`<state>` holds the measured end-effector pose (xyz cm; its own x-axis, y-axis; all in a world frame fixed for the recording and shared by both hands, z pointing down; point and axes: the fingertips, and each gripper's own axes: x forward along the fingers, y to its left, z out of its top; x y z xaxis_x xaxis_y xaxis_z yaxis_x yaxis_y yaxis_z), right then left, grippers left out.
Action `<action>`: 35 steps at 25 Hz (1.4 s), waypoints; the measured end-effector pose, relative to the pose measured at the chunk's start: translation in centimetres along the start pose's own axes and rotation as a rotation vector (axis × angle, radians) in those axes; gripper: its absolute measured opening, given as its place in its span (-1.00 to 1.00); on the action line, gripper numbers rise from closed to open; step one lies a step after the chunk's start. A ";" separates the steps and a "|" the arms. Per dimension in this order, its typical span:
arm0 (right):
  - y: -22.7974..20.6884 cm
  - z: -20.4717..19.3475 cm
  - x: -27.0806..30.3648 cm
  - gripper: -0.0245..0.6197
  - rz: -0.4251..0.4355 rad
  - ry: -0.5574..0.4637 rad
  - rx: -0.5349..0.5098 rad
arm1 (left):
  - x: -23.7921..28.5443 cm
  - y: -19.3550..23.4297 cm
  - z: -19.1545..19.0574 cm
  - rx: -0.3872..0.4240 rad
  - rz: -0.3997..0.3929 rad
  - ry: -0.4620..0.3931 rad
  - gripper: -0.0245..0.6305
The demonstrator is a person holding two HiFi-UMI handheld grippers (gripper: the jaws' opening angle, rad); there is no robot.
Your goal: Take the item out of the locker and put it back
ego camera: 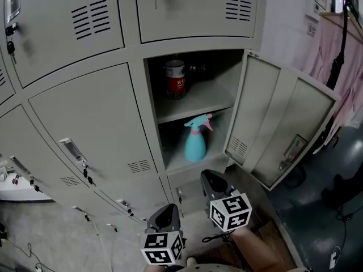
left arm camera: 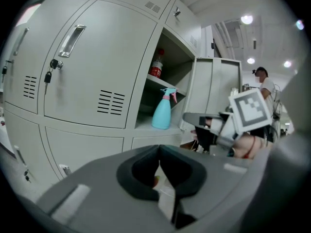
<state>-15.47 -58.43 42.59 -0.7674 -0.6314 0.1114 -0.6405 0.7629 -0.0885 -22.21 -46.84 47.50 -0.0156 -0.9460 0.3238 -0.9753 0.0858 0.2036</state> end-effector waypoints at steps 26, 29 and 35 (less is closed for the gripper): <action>5.7 -4.3 -10.1 -0.93 0.009 0.074 0.050 | -2.7 -3.4 -1.4 0.055 -0.080 -0.004 -0.90; 5.8 -4.4 -10.3 -0.93 0.010 0.076 0.052 | -2.9 -3.6 -1.4 0.055 -0.083 -0.004 -0.90; 6.1 -4.4 -10.7 -0.93 0.004 0.073 0.049 | -3.1 -3.9 -1.6 0.061 -0.091 0.000 -0.90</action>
<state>-10.98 -46.41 45.24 -0.7670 -0.6152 0.1822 -0.6394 0.7565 -0.1372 -17.98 -43.69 47.20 0.0734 -0.9491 0.3062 -0.9843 -0.0196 0.1752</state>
